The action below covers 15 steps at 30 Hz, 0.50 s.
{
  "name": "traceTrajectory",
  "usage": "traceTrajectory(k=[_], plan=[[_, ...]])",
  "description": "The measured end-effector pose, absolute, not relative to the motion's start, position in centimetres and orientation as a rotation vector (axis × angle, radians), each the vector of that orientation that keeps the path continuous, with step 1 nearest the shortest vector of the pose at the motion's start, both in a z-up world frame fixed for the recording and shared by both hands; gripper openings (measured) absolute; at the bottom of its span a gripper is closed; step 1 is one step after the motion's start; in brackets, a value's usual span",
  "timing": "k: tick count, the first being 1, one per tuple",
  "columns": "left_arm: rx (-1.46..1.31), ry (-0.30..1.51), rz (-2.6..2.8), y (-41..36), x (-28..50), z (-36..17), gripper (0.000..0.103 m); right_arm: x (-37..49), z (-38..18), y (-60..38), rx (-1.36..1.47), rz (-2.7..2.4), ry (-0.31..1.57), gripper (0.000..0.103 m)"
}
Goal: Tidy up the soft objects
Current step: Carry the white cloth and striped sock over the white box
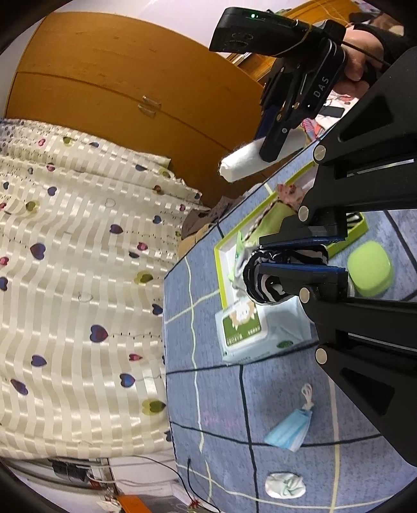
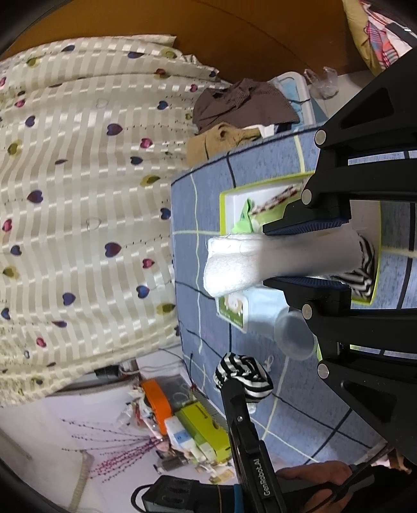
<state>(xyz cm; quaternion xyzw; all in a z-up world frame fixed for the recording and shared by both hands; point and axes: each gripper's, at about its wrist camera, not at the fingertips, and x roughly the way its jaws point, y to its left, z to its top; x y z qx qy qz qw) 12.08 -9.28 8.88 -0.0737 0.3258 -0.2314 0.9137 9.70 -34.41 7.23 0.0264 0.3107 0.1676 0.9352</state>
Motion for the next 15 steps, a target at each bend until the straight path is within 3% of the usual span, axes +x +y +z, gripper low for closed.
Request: traceTrajectory(k=[15], plan=[[-0.123, 0.692, -0.555, -13.3, 12.4, 8.7, 0.010, 10.4, 4.9, -36.5, 0.094, 0.311, 0.682, 0.023]])
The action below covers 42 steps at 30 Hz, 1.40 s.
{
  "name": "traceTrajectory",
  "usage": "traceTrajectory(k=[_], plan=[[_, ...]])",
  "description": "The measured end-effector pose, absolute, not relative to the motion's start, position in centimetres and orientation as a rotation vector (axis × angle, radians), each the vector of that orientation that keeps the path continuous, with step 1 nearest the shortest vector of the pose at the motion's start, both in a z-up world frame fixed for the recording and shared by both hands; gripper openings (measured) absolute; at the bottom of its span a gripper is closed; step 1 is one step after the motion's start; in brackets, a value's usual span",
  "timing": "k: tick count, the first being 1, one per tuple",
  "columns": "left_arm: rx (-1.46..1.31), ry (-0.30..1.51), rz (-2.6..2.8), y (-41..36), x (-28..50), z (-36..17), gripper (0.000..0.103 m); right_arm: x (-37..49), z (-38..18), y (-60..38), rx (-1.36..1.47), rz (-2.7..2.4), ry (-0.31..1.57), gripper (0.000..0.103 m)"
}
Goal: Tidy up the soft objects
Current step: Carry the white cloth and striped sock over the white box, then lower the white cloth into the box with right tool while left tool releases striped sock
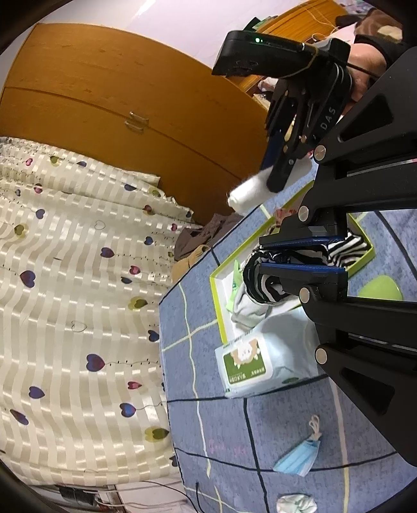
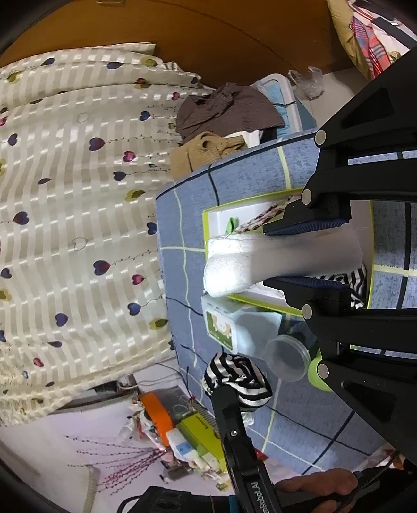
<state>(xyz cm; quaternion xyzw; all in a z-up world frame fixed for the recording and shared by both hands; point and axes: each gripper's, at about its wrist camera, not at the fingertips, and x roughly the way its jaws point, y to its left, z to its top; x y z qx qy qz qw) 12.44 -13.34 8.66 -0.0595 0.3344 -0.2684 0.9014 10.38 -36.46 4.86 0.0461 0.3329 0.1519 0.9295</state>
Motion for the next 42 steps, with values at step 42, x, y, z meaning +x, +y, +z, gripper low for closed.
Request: traceTrajectory(k=[42], plan=[[-0.102, 0.800, -0.619, -17.8, 14.4, 5.0, 0.010, 13.9, -3.0, -37.6, 0.043, 0.250, 0.916, 0.023]])
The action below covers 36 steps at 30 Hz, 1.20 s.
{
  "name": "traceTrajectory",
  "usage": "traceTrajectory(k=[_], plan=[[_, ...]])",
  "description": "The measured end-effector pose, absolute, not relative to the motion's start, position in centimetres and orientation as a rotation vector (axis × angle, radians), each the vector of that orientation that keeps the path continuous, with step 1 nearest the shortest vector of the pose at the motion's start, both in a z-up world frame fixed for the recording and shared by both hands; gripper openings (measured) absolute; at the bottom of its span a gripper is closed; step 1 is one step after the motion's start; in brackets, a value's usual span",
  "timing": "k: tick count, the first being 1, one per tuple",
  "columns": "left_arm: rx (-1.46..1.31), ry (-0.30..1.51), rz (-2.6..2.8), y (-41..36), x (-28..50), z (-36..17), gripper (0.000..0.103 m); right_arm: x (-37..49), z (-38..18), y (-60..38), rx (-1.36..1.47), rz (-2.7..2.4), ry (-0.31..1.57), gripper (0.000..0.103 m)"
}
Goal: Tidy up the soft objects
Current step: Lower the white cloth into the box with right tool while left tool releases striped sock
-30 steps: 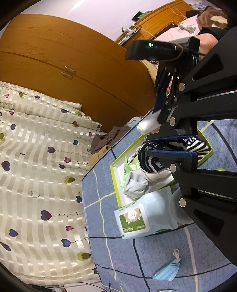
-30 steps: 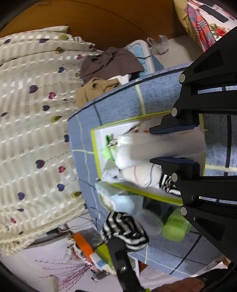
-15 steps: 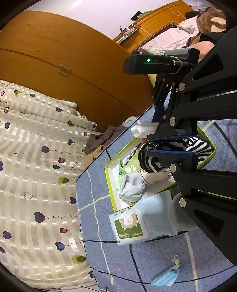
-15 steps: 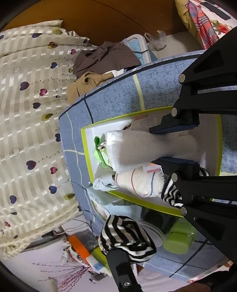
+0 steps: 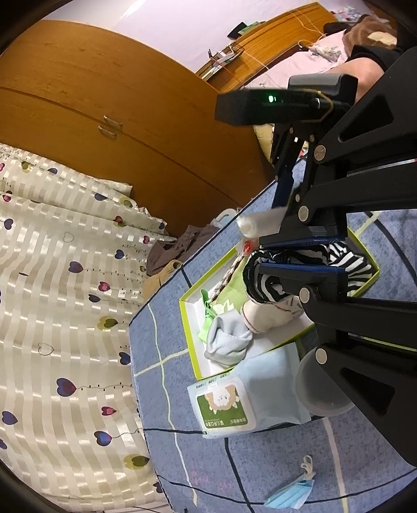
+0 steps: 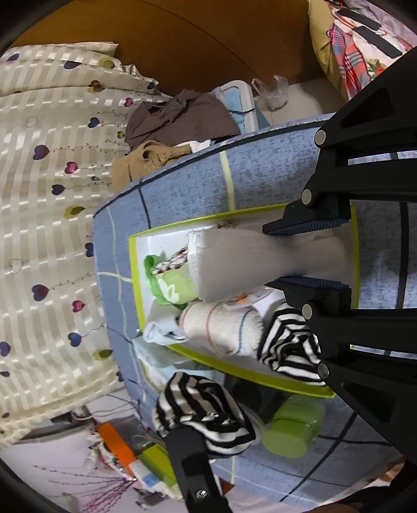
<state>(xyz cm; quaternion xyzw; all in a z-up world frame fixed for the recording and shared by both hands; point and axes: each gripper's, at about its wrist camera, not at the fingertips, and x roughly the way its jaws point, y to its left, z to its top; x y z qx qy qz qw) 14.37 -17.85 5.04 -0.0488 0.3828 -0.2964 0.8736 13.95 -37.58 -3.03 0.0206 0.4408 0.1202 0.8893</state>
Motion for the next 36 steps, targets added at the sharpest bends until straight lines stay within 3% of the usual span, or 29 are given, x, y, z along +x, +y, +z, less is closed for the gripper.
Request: traceTrajectory(k=[6, 9, 11, 22, 29, 36], plan=[[-0.094, 0.818, -0.624, -18.2, 14.5, 4.6, 0.010, 14.3, -4.1, -37.9, 0.086, 0.276, 0.929, 0.027], [-0.089, 0.836, -0.635, -18.8, 14.7, 4.0, 0.010, 13.9, -3.7, -38.3, 0.112, 0.291, 0.903, 0.041], [-0.082, 0.851, -0.645, -19.4, 14.8, 3.5, 0.010, 13.4, -3.2, -38.5, 0.110, 0.289, 0.878, 0.044], [-0.080, 0.951, -0.678, -21.5, 16.1, 0.5, 0.010, 12.6, -2.0, -40.2, 0.137, 0.270, 0.835, 0.044], [-0.067, 0.950, -0.703, -21.8, 15.8, 0.4, 0.026, 12.2, -1.2, -40.8, 0.145, 0.261, 0.806, 0.044], [-0.091, 0.909, -0.676, -20.2, 15.4, 1.8, 0.027, 12.0, -0.6, -40.6, 0.144, 0.266, 0.797, 0.044]])
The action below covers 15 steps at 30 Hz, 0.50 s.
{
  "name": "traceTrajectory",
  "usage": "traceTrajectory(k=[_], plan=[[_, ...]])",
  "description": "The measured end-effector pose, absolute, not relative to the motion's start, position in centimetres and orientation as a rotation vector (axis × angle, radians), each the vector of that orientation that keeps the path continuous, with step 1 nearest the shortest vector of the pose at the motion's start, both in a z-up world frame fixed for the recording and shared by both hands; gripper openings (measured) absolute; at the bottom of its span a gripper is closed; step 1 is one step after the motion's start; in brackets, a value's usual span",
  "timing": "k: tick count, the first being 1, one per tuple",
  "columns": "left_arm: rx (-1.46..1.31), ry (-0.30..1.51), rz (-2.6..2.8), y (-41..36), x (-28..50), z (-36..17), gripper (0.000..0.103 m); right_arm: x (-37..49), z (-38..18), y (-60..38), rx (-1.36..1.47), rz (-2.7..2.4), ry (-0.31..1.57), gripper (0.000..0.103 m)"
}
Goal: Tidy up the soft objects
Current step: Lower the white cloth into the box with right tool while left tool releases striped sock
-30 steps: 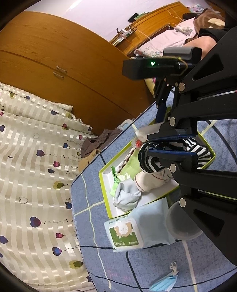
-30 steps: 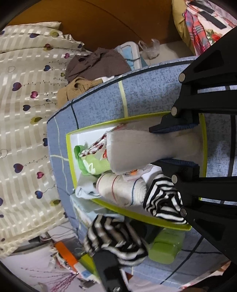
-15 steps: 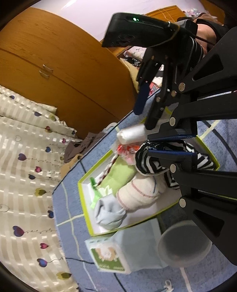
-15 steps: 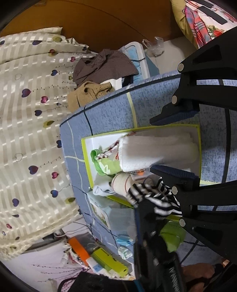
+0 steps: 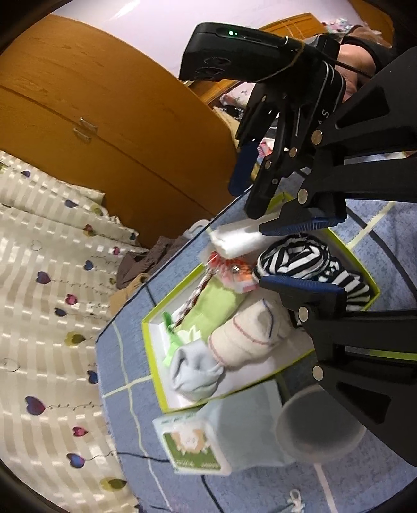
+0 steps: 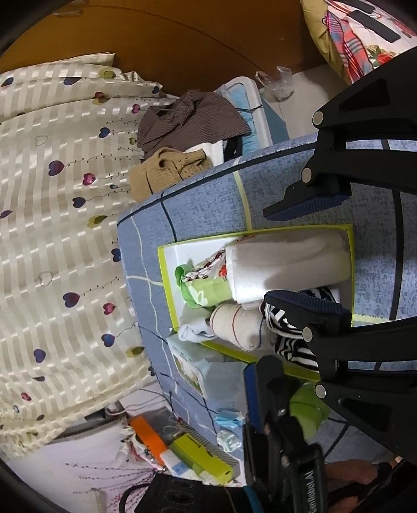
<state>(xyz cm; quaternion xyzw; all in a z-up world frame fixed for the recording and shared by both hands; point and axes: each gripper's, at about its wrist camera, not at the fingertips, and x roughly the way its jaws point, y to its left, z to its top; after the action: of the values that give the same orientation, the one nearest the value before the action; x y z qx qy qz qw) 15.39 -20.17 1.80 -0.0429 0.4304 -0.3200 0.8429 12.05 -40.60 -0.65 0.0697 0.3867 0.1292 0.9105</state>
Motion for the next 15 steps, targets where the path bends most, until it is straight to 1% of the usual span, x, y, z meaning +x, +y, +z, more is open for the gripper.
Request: traceTrajectory(k=[6, 15], plan=[[-0.101, 0.903, -0.642, -18.8, 14.7, 2.0, 0.027, 11.6, -0.4, -39.5, 0.130, 0.283, 0.804, 0.044], [-0.121, 0.848, -0.603, -16.7, 12.9, 3.3, 0.027, 9.8, 2.0, -37.0, 0.078, 0.314, 0.773, 0.044]])
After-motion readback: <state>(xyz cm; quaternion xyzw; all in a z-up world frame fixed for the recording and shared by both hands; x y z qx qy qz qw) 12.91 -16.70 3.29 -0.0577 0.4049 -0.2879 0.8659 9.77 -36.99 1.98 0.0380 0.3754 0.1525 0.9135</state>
